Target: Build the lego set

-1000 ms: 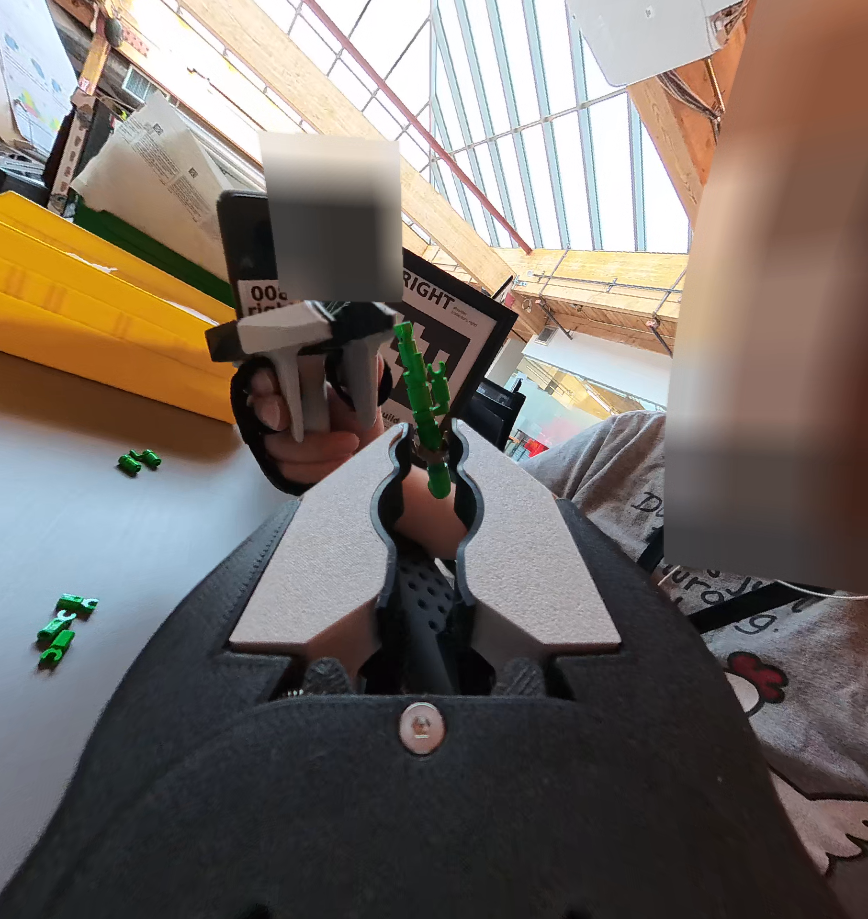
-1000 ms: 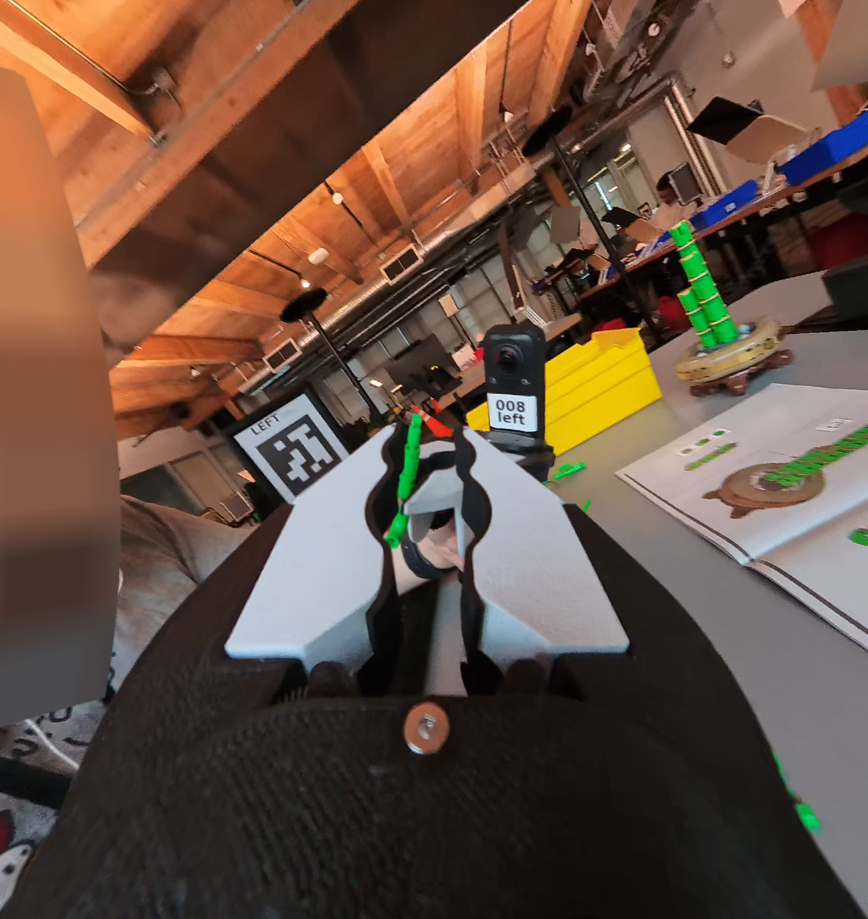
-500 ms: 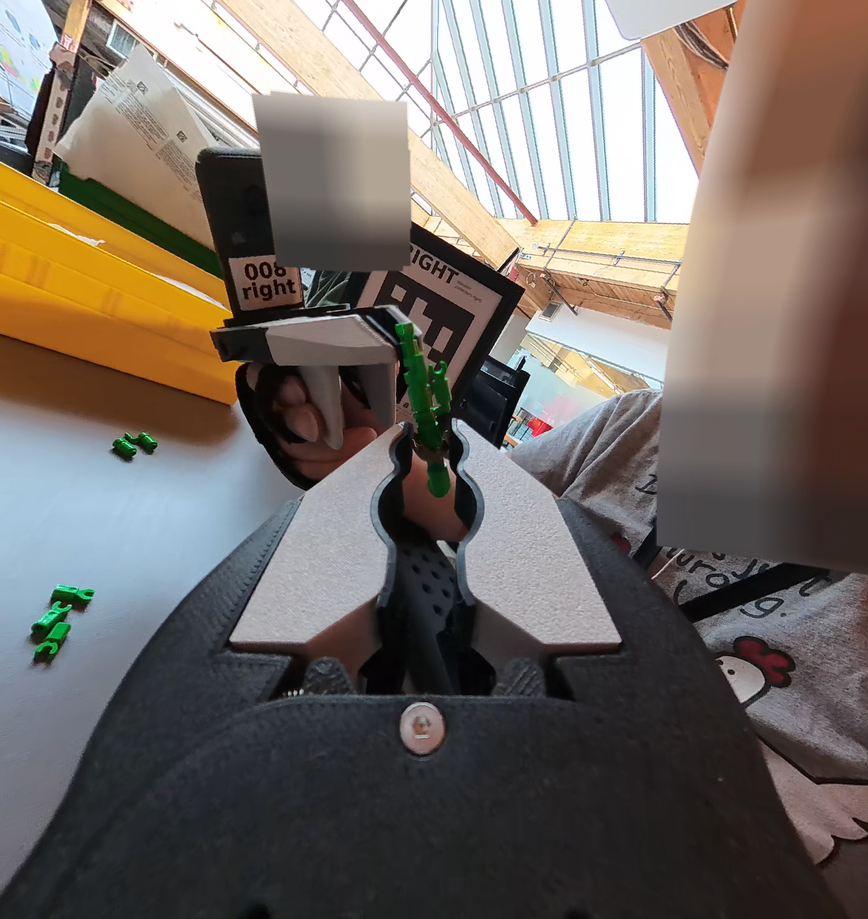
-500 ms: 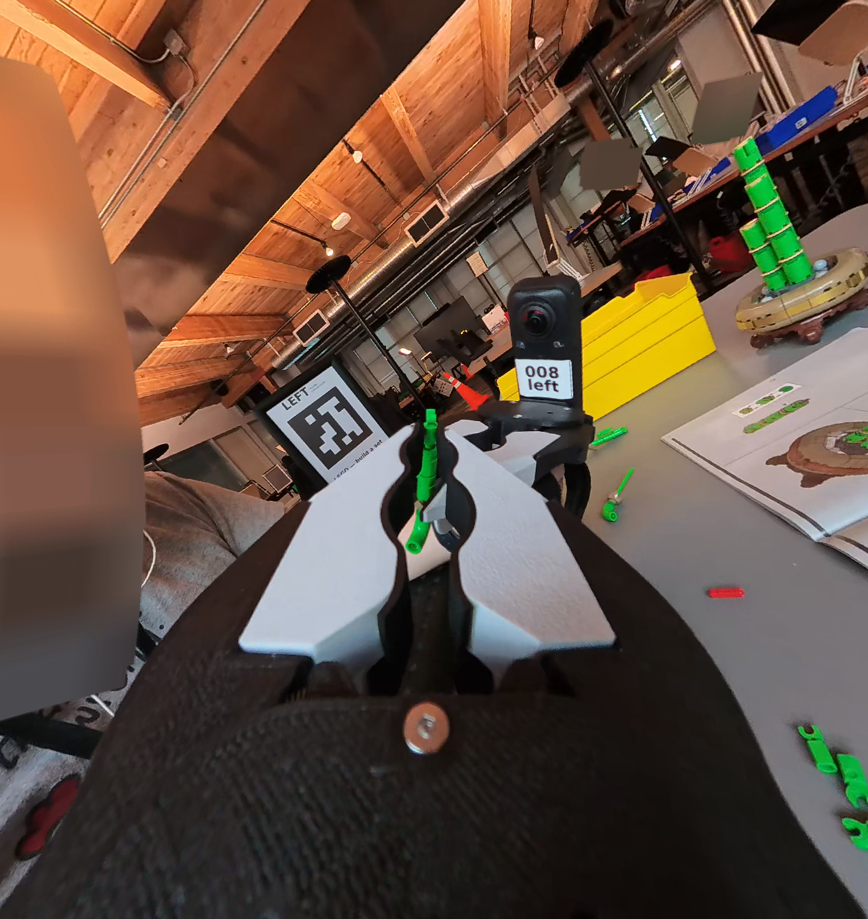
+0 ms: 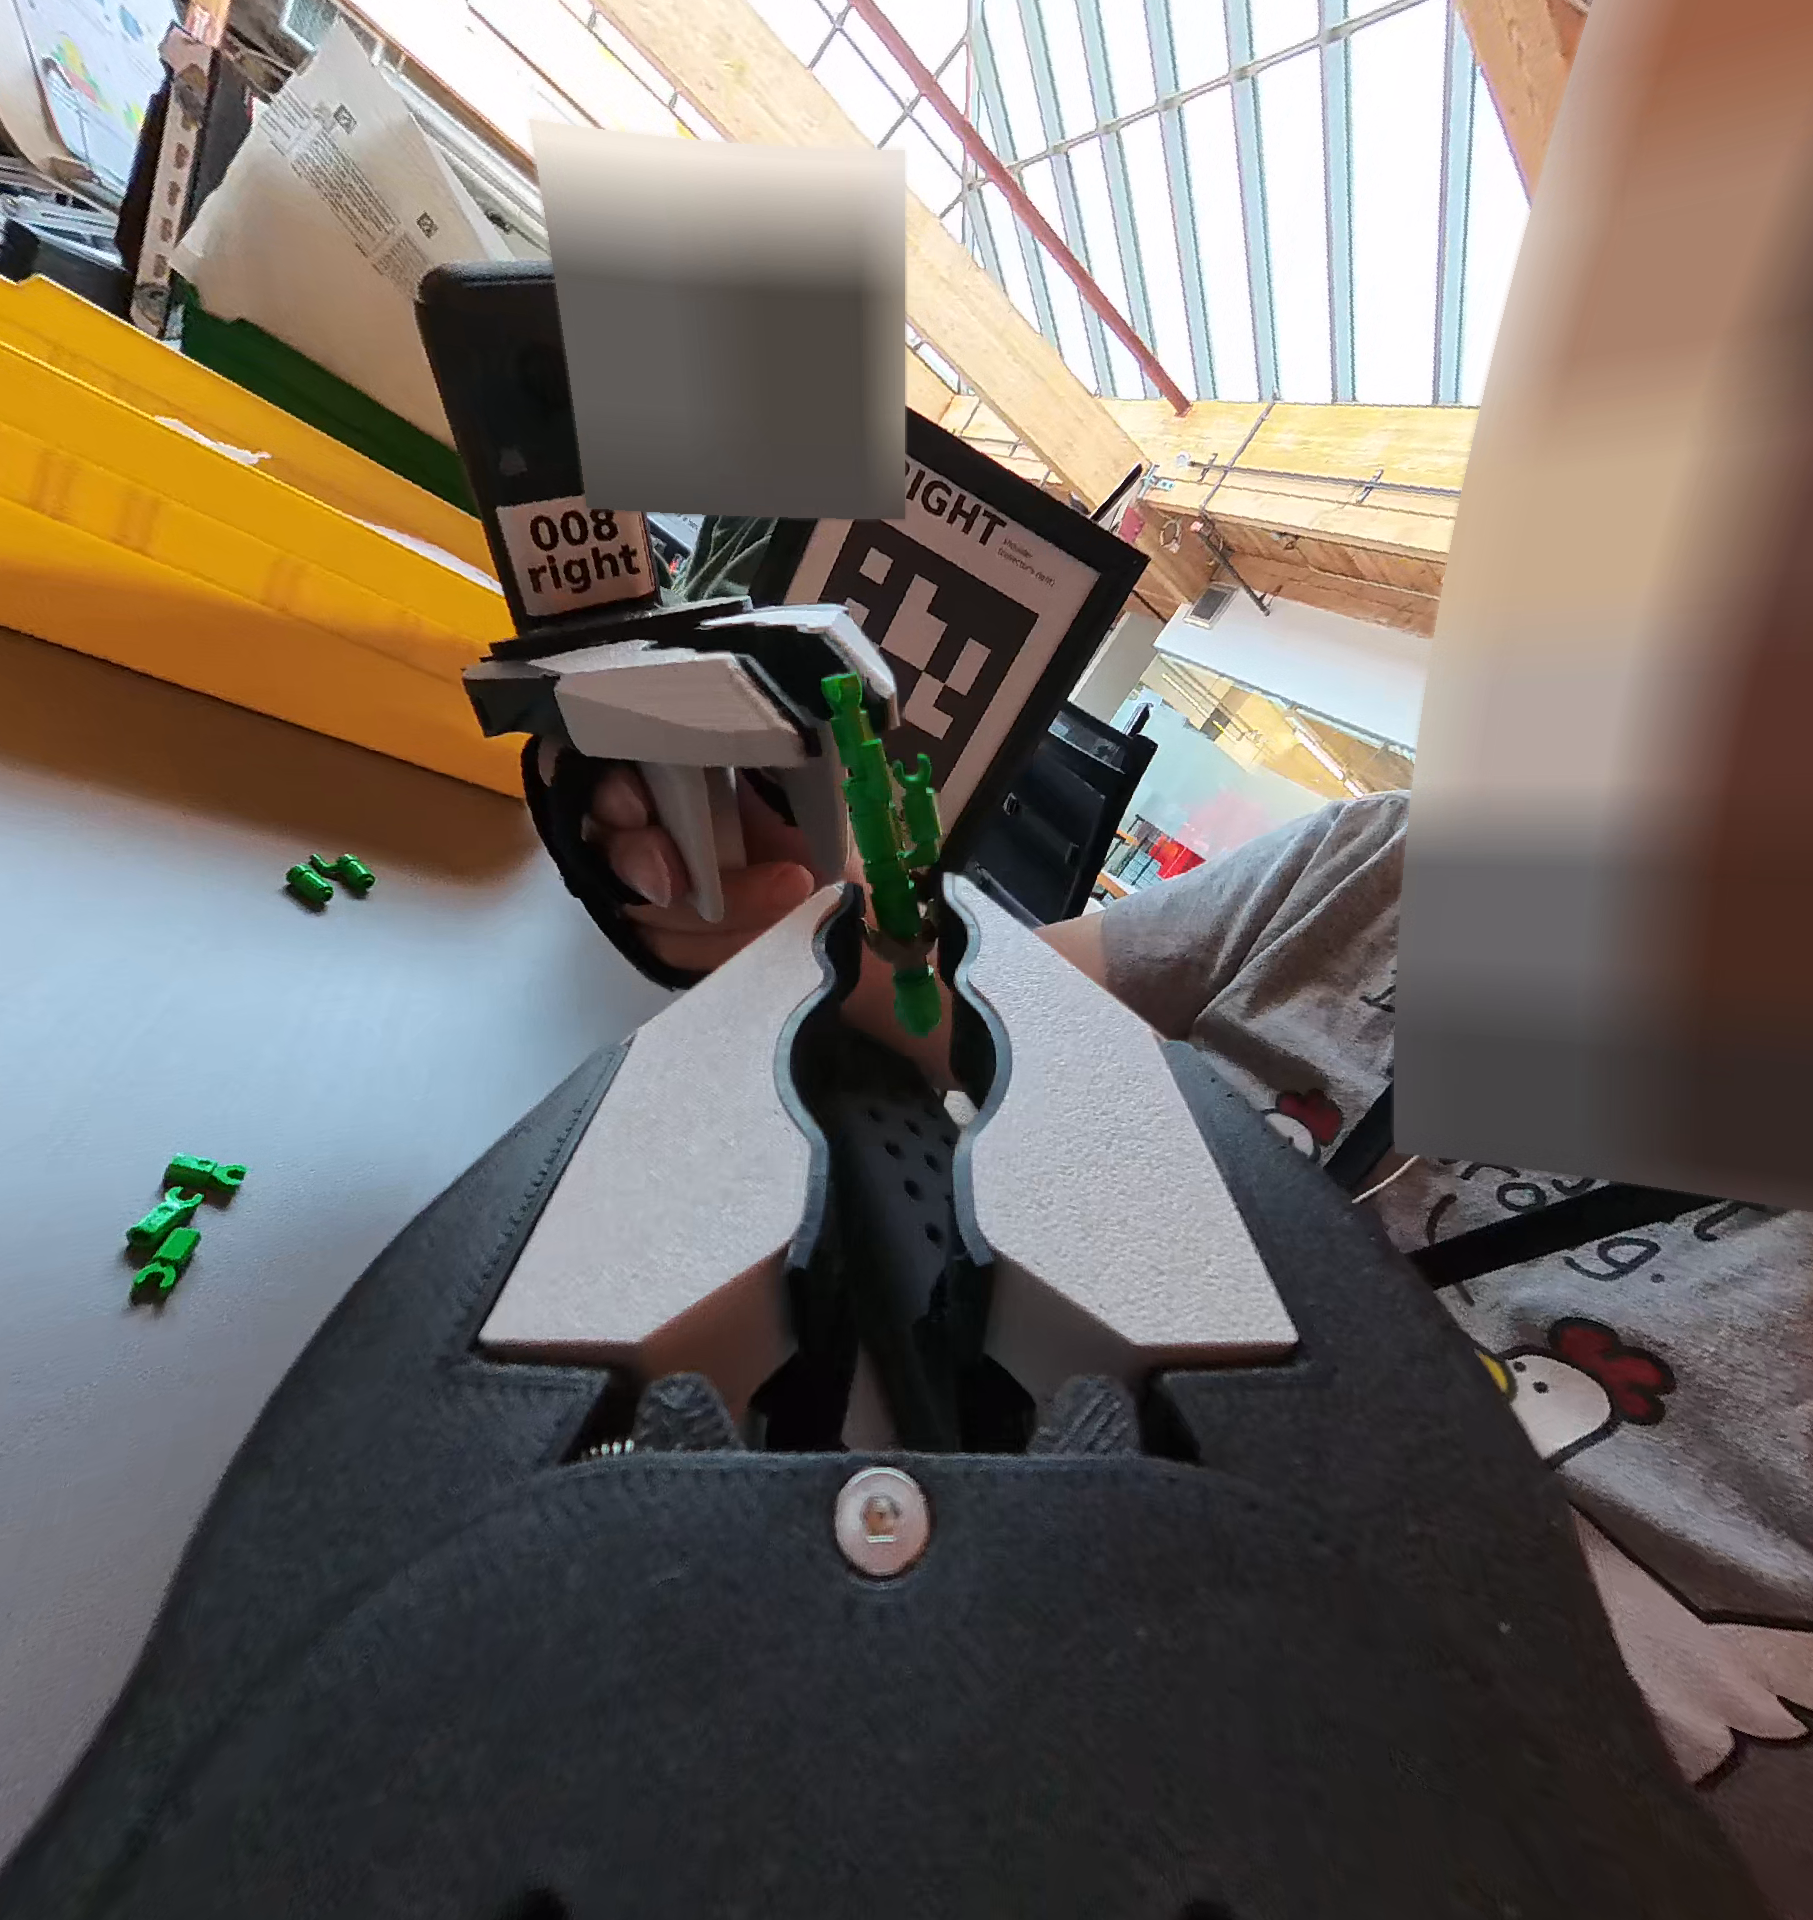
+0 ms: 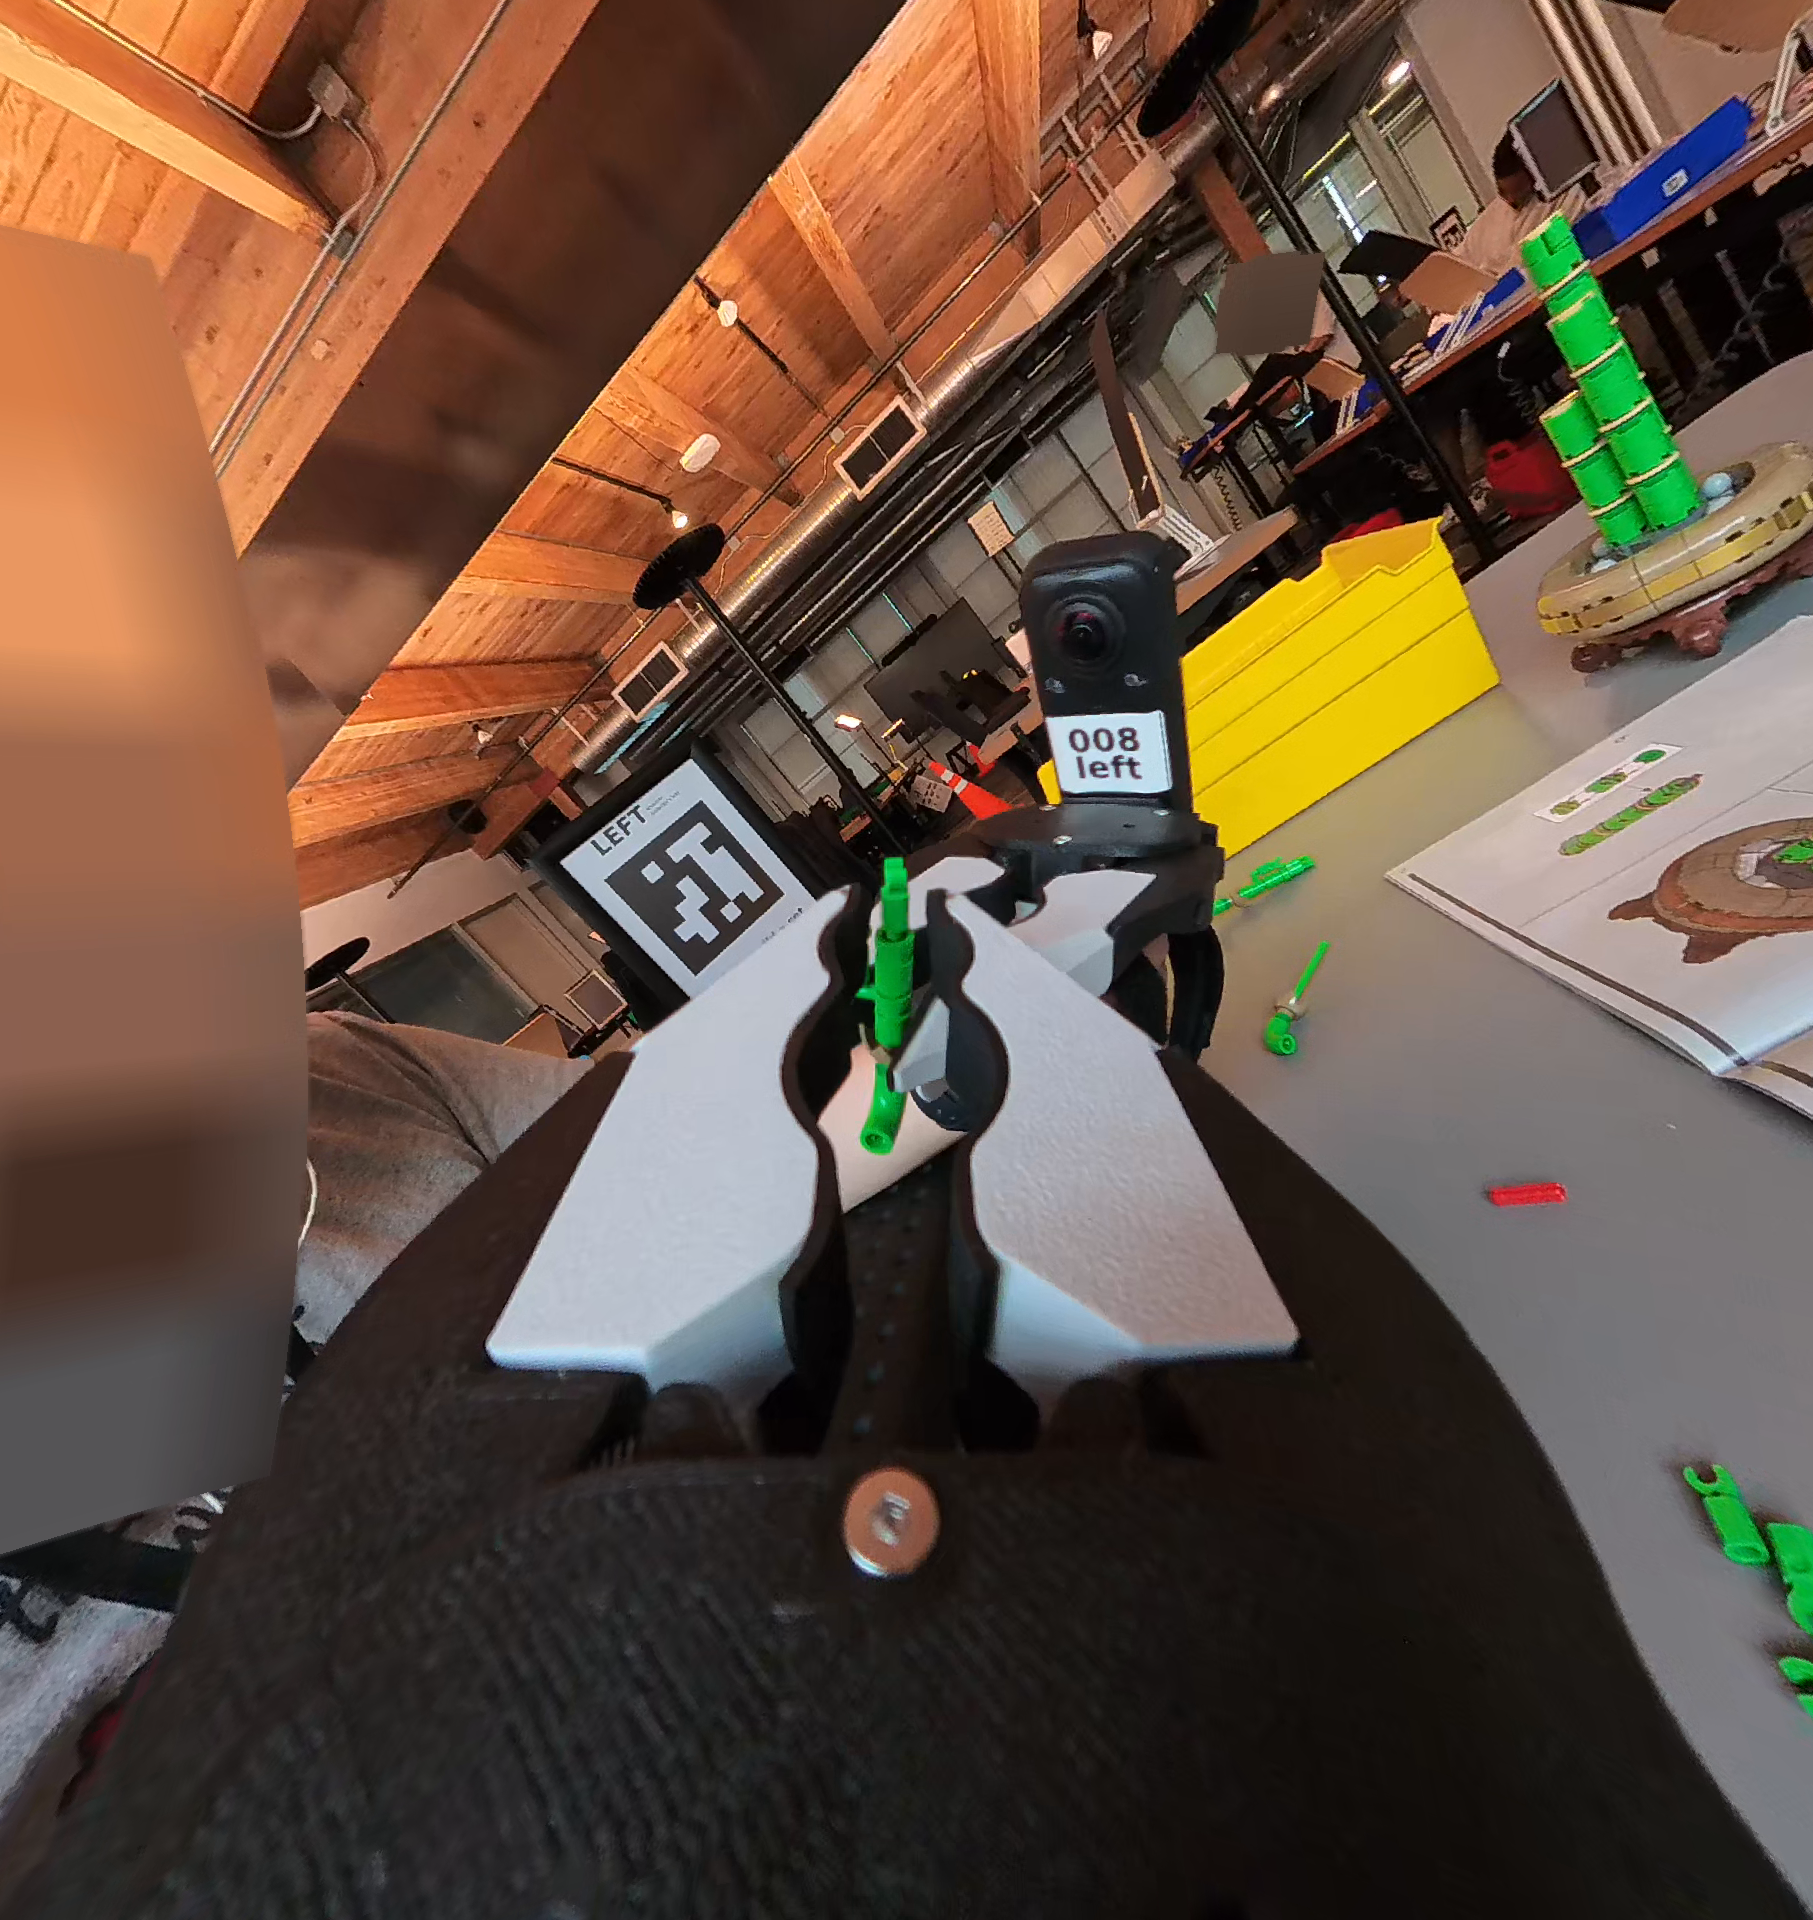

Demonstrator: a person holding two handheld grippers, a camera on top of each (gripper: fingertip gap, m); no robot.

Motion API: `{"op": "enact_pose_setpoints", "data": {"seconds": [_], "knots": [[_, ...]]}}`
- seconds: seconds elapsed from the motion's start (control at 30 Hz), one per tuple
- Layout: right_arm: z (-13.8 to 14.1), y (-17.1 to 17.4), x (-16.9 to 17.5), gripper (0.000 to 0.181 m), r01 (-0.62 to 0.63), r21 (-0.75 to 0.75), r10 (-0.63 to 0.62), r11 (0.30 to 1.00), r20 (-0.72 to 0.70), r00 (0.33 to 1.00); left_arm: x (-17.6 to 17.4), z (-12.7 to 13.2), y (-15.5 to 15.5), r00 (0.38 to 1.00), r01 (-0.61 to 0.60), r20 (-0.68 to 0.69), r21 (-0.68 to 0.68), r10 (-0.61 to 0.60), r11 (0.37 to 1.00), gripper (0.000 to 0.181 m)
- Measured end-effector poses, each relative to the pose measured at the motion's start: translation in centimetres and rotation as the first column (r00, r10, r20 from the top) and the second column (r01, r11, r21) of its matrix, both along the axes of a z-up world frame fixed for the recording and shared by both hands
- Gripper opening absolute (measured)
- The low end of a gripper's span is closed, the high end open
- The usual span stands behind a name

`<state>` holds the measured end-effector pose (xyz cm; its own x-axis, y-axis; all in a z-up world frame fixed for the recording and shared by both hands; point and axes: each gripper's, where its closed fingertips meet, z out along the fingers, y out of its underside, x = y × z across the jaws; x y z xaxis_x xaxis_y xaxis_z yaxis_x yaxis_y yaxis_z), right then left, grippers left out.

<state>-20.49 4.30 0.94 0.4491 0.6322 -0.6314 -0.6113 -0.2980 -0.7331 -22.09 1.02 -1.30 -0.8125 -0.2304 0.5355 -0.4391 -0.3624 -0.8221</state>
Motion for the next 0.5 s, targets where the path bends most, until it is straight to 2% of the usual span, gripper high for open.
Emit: {"op": "enact_pose_setpoints", "data": {"seconds": [0.2,0.33,0.5], "knots": [[-0.26,0.01,-0.36,0.010,-0.023,-0.012,0.023,1.000,0.004,1.000,-0.06,0.04,-0.09,1.000,0.009,-0.005,-0.004,-0.009,1.000,0.012],[0.05,-0.03,-0.55,0.004,-0.004,0.019,0.003,1.000,0.033,0.999,-0.10,0.11,-0.03,1.000,0.004,-0.001,0.001,-0.004,1.000,0.012],[0.14,-0.11,-0.40,0.003,-0.020,0.011,0.020,1.000,-0.011,1.000,-0.07,0.10,0.03,1.000,-0.005,0.002,0.007,0.005,1.000,0.012]]}}
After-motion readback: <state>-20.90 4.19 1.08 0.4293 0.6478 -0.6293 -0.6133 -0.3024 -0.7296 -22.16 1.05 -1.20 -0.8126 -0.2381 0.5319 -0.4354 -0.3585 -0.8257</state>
